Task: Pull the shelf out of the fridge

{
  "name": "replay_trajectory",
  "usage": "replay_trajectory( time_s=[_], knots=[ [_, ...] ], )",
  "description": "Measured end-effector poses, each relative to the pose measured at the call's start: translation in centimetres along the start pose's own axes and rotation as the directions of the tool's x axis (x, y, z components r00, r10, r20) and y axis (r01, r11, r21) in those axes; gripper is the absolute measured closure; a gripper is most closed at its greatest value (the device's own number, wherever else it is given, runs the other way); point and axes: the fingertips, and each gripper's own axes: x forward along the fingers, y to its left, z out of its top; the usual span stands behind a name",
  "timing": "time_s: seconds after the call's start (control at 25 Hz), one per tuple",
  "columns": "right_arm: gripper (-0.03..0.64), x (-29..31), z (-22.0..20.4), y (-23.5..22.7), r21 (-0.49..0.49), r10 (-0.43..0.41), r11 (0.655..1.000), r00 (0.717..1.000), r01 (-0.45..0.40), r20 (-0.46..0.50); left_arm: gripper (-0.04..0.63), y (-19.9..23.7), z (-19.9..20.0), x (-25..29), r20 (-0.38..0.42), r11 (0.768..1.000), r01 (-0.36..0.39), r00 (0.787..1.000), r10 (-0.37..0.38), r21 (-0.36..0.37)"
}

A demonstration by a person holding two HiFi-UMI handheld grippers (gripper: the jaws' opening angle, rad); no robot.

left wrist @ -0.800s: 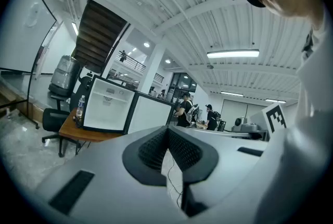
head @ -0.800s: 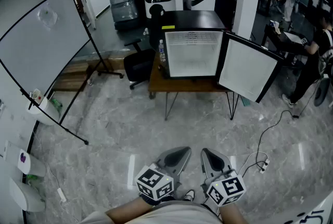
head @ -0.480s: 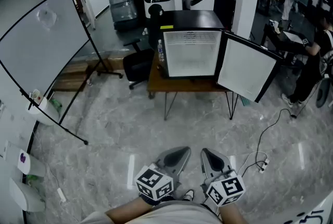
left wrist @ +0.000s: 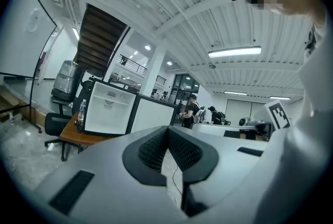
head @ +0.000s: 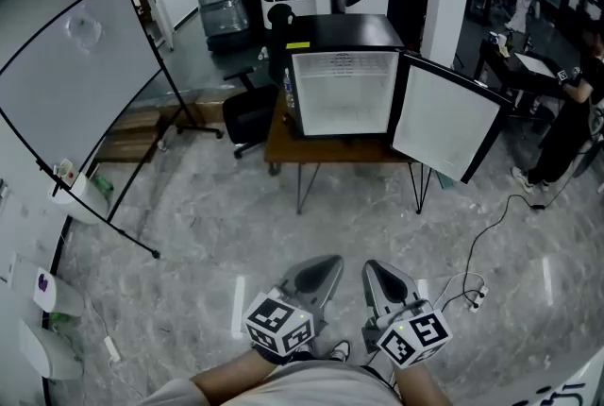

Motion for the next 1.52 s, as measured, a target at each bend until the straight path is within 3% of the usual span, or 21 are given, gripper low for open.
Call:
replay_trajectory(
  time_s=[0.36,0.6,0.8,1.12,1.32,1.52],
  knots=[
    [0.600,0.6,0.5,-2.4,0.030,0.010,0.999,1.000,-0.011,0.011,0.591,-0.2,0.9,2.6,0.030,1.000,-0.022,0.999,0.022,0.012],
    [0.600,3.2,0.8,-4.1,0.046,0.011,0.999,1.000,-0.011,0.001,0.591,1.9,1.5,4.6,0.034,0.999,-0.033,0.999,0.033,-0.003],
    [0.601,7.1,0.1,-5.7,0.066,0.004,0.998,1.000,-0.004,-0.010,0.591,5.6,1.9,6.7,0.035,1.000,-0.029,0.999,0.029,0.000],
    [0.600,17.7,0.8,-8.5,0.096,-0.021,0.995,1.000,0.022,-0.012,0.591,14.9,4.5,11.4,0.018,1.000,0.000,1.000,-0.001,0.009],
    [0.600,24.4,1.5,-10.5,0.218,-0.036,0.976,0.999,0.030,0.024,0.591,20.5,6.0,14.0,-0.002,0.999,0.033,0.999,-0.033,0.021],
    [0.600,29.0,2.1,-13.5,0.432,-0.060,0.902,0.994,0.013,0.095,0.591,24.6,7.1,16.4,-0.010,0.998,0.066,0.998,-0.066,0.009]
  ],
)
